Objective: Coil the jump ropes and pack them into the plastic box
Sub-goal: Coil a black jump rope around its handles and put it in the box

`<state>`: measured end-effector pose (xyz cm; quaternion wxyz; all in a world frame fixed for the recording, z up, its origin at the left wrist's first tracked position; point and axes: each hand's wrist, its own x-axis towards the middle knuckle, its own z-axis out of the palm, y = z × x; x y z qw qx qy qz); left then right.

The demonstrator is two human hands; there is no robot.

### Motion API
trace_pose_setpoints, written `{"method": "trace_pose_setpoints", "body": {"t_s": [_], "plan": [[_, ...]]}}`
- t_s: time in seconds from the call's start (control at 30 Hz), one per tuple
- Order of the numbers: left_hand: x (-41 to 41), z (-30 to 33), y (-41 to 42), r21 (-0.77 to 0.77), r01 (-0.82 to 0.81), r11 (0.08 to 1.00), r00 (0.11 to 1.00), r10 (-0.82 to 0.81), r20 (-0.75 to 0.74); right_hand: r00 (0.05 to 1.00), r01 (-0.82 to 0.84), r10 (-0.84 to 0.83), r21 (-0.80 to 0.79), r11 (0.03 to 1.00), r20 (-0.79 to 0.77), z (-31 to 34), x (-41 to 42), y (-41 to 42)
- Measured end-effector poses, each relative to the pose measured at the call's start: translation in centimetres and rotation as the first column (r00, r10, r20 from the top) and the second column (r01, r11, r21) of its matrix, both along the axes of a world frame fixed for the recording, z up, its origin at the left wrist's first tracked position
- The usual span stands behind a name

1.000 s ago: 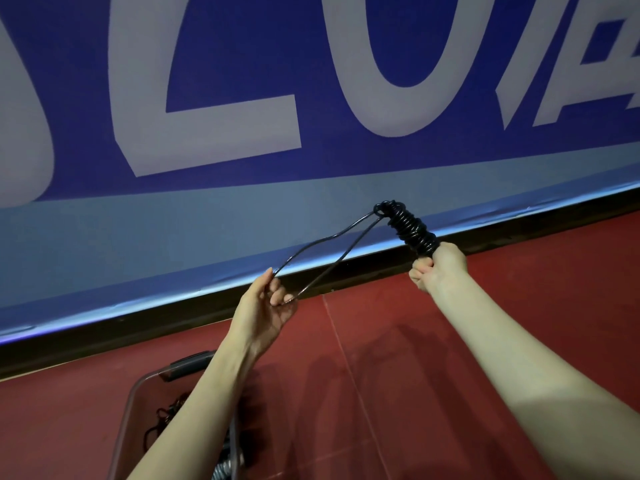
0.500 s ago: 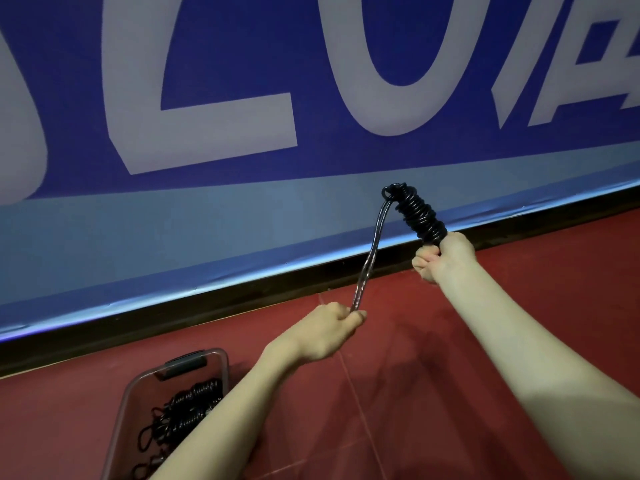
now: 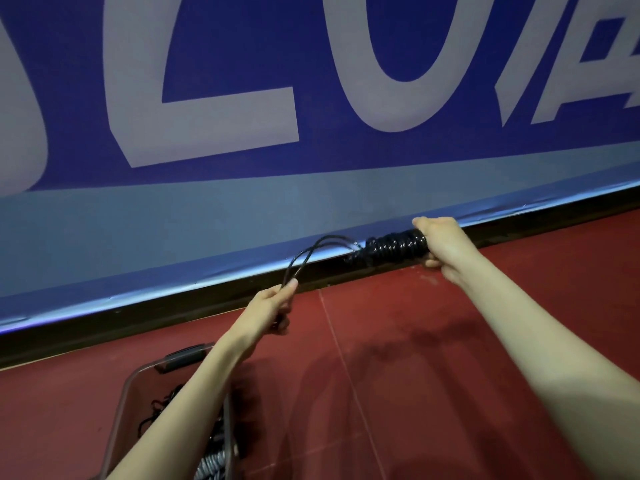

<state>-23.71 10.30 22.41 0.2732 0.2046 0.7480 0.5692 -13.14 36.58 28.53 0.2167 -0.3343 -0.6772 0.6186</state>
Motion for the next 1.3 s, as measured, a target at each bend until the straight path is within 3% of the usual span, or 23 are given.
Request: {"method": "trace_pose_setpoints", "body": {"t_s": [0.13,0.27,0.3,0.37,0.43,0.47,0.57,0.63,0.7,0.87,1.0,1.1,1.17,1.3], "plan": [[-1.4,-0.4,-0.9,-0.048,-0.11,0.993,0.994,0.11,0.003,0.999,-0.047,0.045,0.188,0.981,0.014,-0.3,-0.4,-0.9],[-2.6,-0.7,-1.8,-0.366,-0.022,0.93,0.974,-0.063,-0.217,0.989,0.093,-0.063,0.238,0.967,-0.132,-0.3,-1.0,-1.8],[-2.3,-0.2,-1.7,-0.396,-0.068,0.916,0.952,-0.059,-0.3,0.985,0.111,-0.074,0.248,0.962,-0.154,-0.2,-1.0,-2.0],[-1.2,1.9,-1.0,-0.173,-0.205,0.963,0.893,0.112,-0.435,0.982,0.12,-0.068,0.299,0.947,-0.176,0.0,-1.1,-2.5],[0.0,4.3,-0.4,0.153,-0.181,0.971,0.854,0.233,-0.465,0.98,0.119,-0.055,0.343,0.932,-0.191,0.0,-1.3,-2.8],[0.4,5.4,0.0,0.225,-0.124,0.966,0.846,0.222,-0.486,0.98,0.119,-0.053,0.352,0.928,-0.193,0.0,-1.4,-2.9],[1.9,6.6,1.5,0.119,0.101,0.988,0.794,-0.007,-0.608,0.982,0.086,-0.02,0.344,0.935,-0.19,-0.1,-1.7,-3.3],[2.8,6.0,2.8,0.015,0.215,0.976,0.818,-0.172,-0.549,0.983,0.037,0.029,0.349,0.937,-0.181,0.0,-1.8,-3.7],[3.7,5.1,3.5,0.051,0.276,0.96,0.872,-0.228,-0.433,0.985,0.003,0.061,0.365,0.931,-0.162,0.0,-1.8,-4.1],[3.8,4.7,3.9,0.214,0.2,0.956,0.96,-0.148,-0.239,0.986,-0.057,0.093,0.239,0.969,-0.141,-0.2,-1.8,-4.5],[3.7,4.9,3.9,0.337,0.067,0.939,0.995,-0.037,-0.094,0.956,-0.211,0.24,0.177,0.961,-0.166,0.9,-1.3,-5.3],[3.3,4.8,3.9,0.439,-0.022,0.898,0.999,0.0,0.05,0.923,-0.263,0.316,0.239,0.935,-0.22,1.6,-0.8,-6.3],[3.2,4.6,3.9,0.496,0.004,0.868,0.992,-0.065,0.106,0.904,-0.252,0.336,0.303,0.919,-0.266,1.5,-0.9,-7.0],[3.6,5.1,4.2,0.465,-0.038,0.885,0.973,-0.074,0.22,0.918,-0.137,0.299,0.499,0.856,-0.261,1.0,-1.1,-8.5]]}}
